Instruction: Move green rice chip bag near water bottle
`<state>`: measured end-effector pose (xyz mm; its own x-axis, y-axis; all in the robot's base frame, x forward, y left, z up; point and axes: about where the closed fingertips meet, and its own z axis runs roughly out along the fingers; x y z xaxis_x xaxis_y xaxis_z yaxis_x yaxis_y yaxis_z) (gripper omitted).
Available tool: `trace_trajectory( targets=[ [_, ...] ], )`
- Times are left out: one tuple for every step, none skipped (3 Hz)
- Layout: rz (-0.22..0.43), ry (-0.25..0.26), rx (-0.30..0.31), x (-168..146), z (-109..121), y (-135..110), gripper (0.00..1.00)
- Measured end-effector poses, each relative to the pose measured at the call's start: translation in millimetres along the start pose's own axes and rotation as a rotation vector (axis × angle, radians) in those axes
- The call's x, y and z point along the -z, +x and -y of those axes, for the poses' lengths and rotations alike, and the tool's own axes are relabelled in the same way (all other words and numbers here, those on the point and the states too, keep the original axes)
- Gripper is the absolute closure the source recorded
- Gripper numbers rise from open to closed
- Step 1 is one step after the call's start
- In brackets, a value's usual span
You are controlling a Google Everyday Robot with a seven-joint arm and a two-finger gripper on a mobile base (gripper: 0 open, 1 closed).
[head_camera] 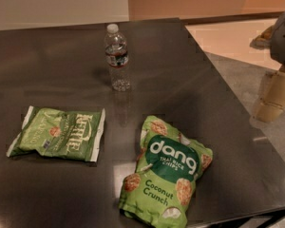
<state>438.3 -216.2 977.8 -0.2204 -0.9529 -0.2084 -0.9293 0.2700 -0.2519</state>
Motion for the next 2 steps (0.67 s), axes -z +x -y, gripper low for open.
trace_trajectory(
  targets=[
    [0.001, 0.002, 0.001, 1, 0, 0, 0.0],
    [0.05, -0.042, 0.071, -7, 0, -18, 0.0]
  ],
)
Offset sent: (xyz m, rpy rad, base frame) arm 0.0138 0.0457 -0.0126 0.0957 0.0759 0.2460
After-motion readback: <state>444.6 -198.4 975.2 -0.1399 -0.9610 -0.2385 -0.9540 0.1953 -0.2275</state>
